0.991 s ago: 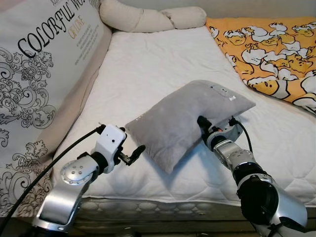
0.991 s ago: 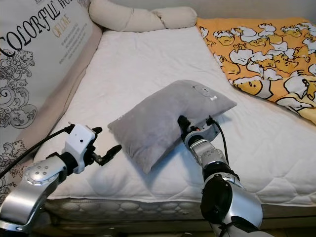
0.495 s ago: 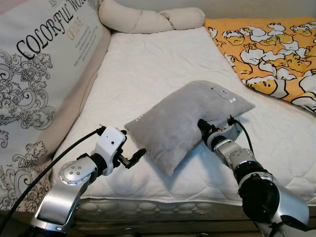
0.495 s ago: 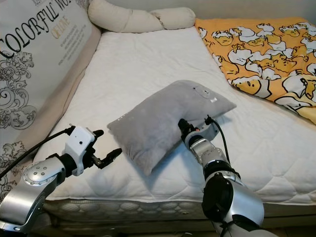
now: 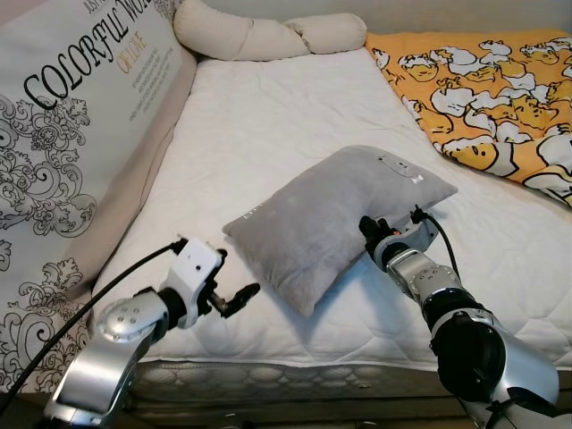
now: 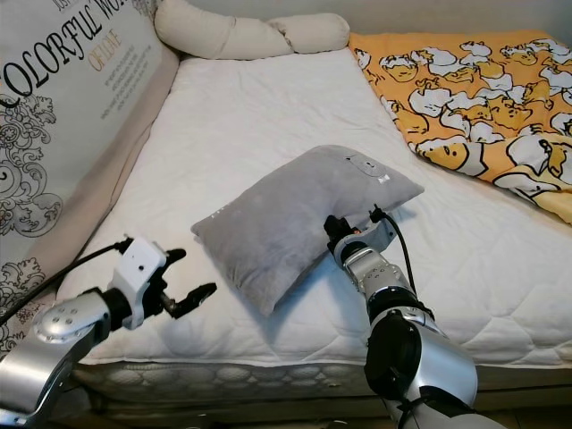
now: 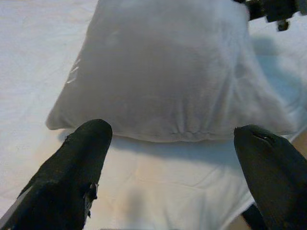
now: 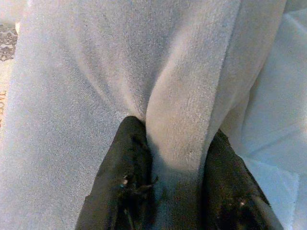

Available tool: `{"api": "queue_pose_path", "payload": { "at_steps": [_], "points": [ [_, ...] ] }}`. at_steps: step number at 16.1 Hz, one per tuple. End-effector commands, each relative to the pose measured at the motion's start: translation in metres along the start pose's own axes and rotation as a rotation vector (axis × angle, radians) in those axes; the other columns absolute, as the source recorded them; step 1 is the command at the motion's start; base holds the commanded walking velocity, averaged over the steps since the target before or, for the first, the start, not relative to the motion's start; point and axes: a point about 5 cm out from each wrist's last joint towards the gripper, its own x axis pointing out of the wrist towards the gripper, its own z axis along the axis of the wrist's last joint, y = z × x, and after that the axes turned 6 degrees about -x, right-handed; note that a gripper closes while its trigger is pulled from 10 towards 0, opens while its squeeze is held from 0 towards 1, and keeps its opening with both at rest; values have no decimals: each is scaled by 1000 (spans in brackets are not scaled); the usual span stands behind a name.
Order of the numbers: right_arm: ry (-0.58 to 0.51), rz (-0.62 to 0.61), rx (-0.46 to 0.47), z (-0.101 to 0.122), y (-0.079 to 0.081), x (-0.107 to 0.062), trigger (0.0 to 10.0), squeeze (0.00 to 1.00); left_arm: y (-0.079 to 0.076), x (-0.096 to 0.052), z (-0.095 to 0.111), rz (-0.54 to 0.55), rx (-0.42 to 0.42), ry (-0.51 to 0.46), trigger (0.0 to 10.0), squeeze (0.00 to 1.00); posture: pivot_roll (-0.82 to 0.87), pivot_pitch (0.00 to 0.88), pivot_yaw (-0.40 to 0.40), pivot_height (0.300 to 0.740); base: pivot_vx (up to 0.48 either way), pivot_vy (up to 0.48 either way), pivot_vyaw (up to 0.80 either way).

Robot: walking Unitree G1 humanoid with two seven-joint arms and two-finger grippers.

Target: Clean up the room

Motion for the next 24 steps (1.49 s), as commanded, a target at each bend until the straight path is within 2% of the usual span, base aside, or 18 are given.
{"api": "queue_pose_path", "payload": {
  "at_steps": [1, 6, 7, 8, 10, 12, 13, 14, 15, 16, 17, 18, 19, 20, 21, 22, 23, 24],
  "points": [
    [21, 1, -10, -5, 7, 2, 0, 0, 3, -4, 5, 4, 5, -12, 10000, 16, 29, 0, 66, 740, 0, 0, 0],
    [-19, 27, -37, 11, 32, 7, 0, 0, 7, -9, 5, 52, 0, -32, 10000, 16, 32, 0, 64, 740, 0, 0, 0],
    [-41, 101, -95, 24, 58, 9, 0, 0, 18, -9, 11, 146, -16, -89, 10000, 12, 29, 0, 65, 740, 0, 0, 0],
    [-43, 116, -103, 26, 63, 9, 0, 0, 20, -9, 13, 166, -20, -101, 10000, 12, 29, 0, 65, 740, 0, 0, 0],
    [-34, 345, -138, 39, 128, 6, 0, 0, 61, -17, 32, 495, -77, -250, 10000, 4, 28, 0, 64, 740, 0, 0, 0],
    [-10, 511, -143, 42, 167, -1, 0, 0, 79, -28, 39, 630, -135, -314, 10000, 0, 34, 0, 59, 740, 0, 0, 0],
    [-1, 569, -142, 43, 179, -4, 0, 0, 82, -31, 40, 647, -152, -328, 10000, 0, 36, 0, 58, 740, 0, 0, 0],
    [42, 728, -102, 48, 206, -16, 0, 0, 87, -37, 41, 674, -175, -344, 10000, 0, 42, 0, 54, 740, 0, 0, 0],
    [114, 868, 6, 53, 224, -29, 0, 0, 89, -37, 41, 685, -175, -347, 10000, 0, 46, 0, 53, 740, 0, 0, 0],
    [160, 896, 30, 55, 224, -33, 0, 0, 88, -37, 40, 687, -175, -349, 10000, 0, 46, 0, 53, 740, 0, 0, 0],
    [172, 901, 28, 55, 223, -34, 0, 0, 88, -37, 40, 687, -176, -350, 10000, 0, 45, 0, 54, 740, 0, 0, 0],
    [204, 875, 2, 52, 212, -33, 0, 0, 87, -36, 40, 685, -178, -349, 10000, 0, 39, 0, 57, 740, 0, 0, 0],
    [282, 734, -54, 37, 165, -21, 0, 0, 85, -33, 39, 673, -199, -350, 10000, 0, 30, 0, 63, 740, 0, 0, 0],
    [306, 685, -65, 32, 149, -18, 0, 0, 85, -32, 38, 668, -207, -351, 10000, 0, 30, 0, 63, 740, 0, 0, 0],
    [353, 554, -112, 16, 107, -12, 0, 0, 85, -28, 36, 654, -237, -333, 10000, 0, 17, 0, 70, 740, 0, 0, 0],
    [380, 480, -145, 6, 84, -11, 0, 0, 86, -25, 35, 646, -256, -312, 10000, 114, 15, 0, 71, 740, 0, 0, 0],
    [386, 333, -218, -9, 42, -8, 0, 0, 78, -13, 32, 522, -287, -305, 10000, 902, 17, 0, 68, 740, 0, 0, 0],
    [369, 160, -246, -24, -5, -11, 0, 0, 70, 5, 27, 389, -354, -314, 10000, 1000, 23, 0, 63, 740, 0, 0, 0]
  ]
}}
